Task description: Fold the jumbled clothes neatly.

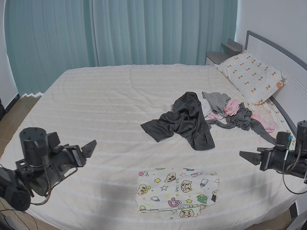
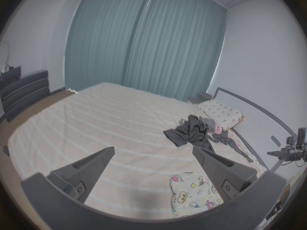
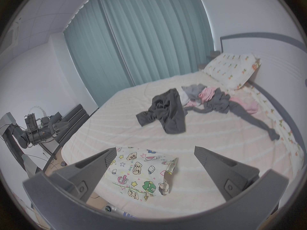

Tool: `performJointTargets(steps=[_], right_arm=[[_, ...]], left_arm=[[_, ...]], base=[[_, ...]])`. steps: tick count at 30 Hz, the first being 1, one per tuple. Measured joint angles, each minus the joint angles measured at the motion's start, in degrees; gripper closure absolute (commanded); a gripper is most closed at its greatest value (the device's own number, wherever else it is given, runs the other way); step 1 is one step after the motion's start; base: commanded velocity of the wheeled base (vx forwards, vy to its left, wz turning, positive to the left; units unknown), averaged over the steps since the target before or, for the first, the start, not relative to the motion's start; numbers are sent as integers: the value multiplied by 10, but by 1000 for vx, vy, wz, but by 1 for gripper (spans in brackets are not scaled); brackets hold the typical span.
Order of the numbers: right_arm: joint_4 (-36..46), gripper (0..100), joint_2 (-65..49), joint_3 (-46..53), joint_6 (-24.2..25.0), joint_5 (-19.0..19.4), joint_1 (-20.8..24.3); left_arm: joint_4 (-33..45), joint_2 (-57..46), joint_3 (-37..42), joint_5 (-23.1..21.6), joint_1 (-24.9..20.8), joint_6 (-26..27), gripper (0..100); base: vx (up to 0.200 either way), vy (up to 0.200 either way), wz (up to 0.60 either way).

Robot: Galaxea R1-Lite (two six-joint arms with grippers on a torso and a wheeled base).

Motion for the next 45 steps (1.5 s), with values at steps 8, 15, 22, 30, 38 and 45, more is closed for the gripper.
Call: performJointTargets(steps=[8,15,22,30,38,45], right_arm=[[127,0,-220,15,-77,-23,-32],[250,0,-410,24,-148,-35,-82],[395,0,-571,33,-186,-40,-109],[462,0,-688,49,-200,-42,-133],[431,0,-718,101,-200,-39,-140],[354,0,-724,143,-175,-35,-140]], left_arm=[[240,-230,-15,70,13,47,0],[382,-401,-41,118,67,100,0],[492,-552,-51,135,155,181,0],[606,-691,-42,139,200,222,0],[611,-784,1,140,233,239,0],[593,-811,47,132,241,231,0]], base=[[0,0,0],[0,0,0],[0,0,0],[0,0,0],[0,0,0],[0,0,0]])
